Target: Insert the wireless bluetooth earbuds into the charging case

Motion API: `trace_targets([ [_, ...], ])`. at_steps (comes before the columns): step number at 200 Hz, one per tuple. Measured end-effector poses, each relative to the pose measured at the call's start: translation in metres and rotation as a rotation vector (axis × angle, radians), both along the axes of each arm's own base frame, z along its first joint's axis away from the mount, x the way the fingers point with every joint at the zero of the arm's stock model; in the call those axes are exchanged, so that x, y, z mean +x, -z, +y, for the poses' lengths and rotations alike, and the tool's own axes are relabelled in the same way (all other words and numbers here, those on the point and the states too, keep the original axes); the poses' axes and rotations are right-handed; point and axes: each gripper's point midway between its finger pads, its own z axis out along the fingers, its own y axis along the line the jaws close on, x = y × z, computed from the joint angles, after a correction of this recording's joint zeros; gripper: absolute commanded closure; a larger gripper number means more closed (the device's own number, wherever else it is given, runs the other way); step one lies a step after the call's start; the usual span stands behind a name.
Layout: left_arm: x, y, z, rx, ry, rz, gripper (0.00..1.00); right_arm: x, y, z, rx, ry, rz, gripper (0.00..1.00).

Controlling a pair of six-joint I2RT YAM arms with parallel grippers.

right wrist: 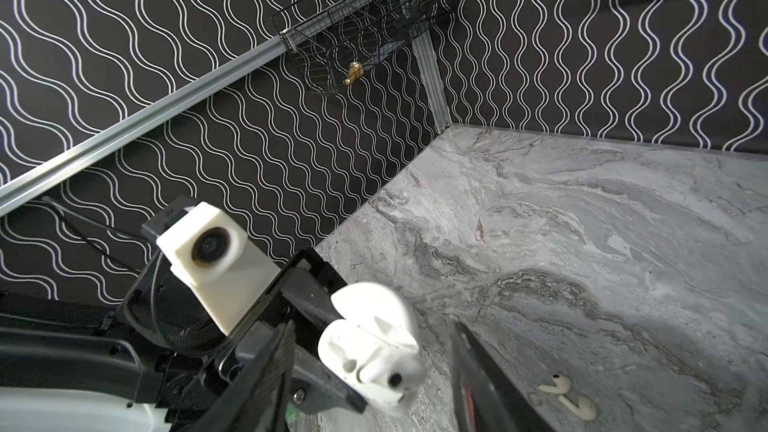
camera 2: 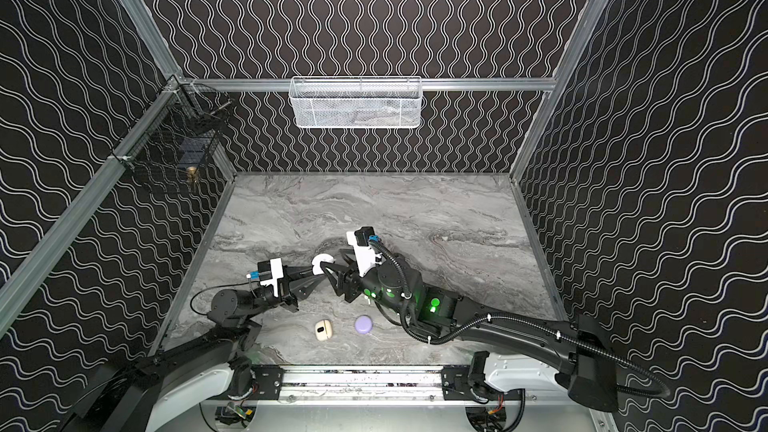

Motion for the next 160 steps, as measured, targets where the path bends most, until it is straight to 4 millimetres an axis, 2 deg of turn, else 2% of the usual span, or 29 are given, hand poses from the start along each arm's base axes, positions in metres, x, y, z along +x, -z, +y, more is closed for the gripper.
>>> trace_targets([
  [36,-0.002,-0.003,0.001,-0.003,-0.001,-0.008,1.0,0.004,-0.001,-0.009,0.02,0.047,0.041,0.53],
  [108,0.0,-0.001,0.001,0.006,-0.013,-0.011,1.0,0.006,0.013,-0.005,0.018,0.066,0.151,0.56],
  [134,0.0,0.0,0.001,0.008,-0.013,-0.009,1.0,0.005,0.012,0.002,0.021,0.05,0.172,0.57],
  [160,-0.001,-0.001,0.001,0.006,-0.013,-0.012,1.0,0.007,0.019,0.006,0.001,0.056,0.187,0.57],
])
